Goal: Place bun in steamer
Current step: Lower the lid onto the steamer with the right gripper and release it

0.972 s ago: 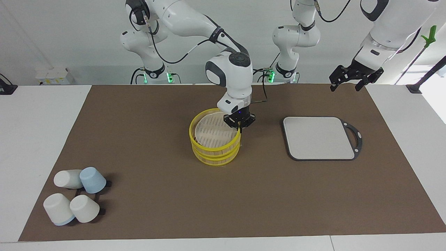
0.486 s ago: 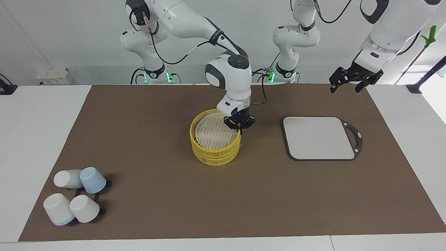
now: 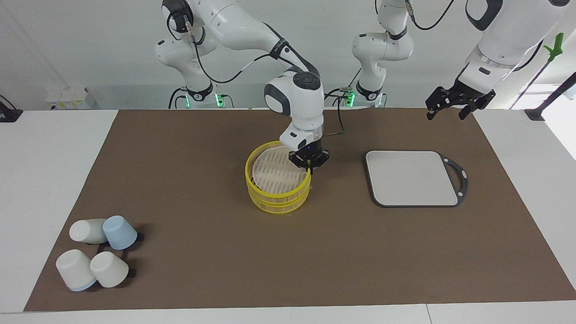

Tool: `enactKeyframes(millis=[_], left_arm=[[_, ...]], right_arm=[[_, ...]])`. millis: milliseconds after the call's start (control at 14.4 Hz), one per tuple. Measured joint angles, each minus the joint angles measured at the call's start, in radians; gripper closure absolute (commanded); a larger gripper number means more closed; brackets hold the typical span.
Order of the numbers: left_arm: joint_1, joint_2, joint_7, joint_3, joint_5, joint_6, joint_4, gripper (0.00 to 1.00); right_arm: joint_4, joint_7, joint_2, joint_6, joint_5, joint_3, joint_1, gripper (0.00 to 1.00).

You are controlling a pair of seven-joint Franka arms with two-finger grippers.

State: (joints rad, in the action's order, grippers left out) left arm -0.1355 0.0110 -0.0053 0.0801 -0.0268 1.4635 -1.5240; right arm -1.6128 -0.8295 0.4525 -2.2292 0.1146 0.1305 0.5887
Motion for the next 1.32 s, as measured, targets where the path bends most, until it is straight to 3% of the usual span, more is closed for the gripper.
enactKeyframes(millis=[486,556,625,694,972,1181,1319], left_arm=[[0.0,0.0,0.0,0.0,0.0,0.001,-0.001,0.0],[0.0,0.0,0.0,0.0,0.0,0.001,-0.001,0.0],[0.0,0.0,0.0,0.0,0.0,0.002,-0.001,0.0],[0.0,0.0,0.0,0.0,0.0,0.002,-0.001,0.0],[0.0,0.0,0.0,0.0,0.0,0.003,-0.001,0.0],[0.0,0.0,0.0,0.0,0.0,0.004,-0.002,0.0],[0.0,0.0,0.0,0.0,0.0,0.006,-0.003,0.0]], right_arm=[[-0.029,0.0,-0.011,-0.04,0.0,0.0,-0.004,1.0],[-0.03,0.0,-0.011,-0.041,0.0,0.0,-0.004,0.78],[-0.031,0.0,-0.012,-0.043,0.0,0.0,-0.004,0.35],[-0.037,0.0,-0.011,-0.051,0.0,0.0,-0.004,0.03],[-0.039,0.0,-0.012,-0.028,0.0,0.003,-0.003,0.0],[0.034,0.048,-0.029,0.133,0.004,-0.006,-0.028,0.0],[0.065,0.177,-0.086,0.228,0.003,-0.009,-0.096,0.0]])
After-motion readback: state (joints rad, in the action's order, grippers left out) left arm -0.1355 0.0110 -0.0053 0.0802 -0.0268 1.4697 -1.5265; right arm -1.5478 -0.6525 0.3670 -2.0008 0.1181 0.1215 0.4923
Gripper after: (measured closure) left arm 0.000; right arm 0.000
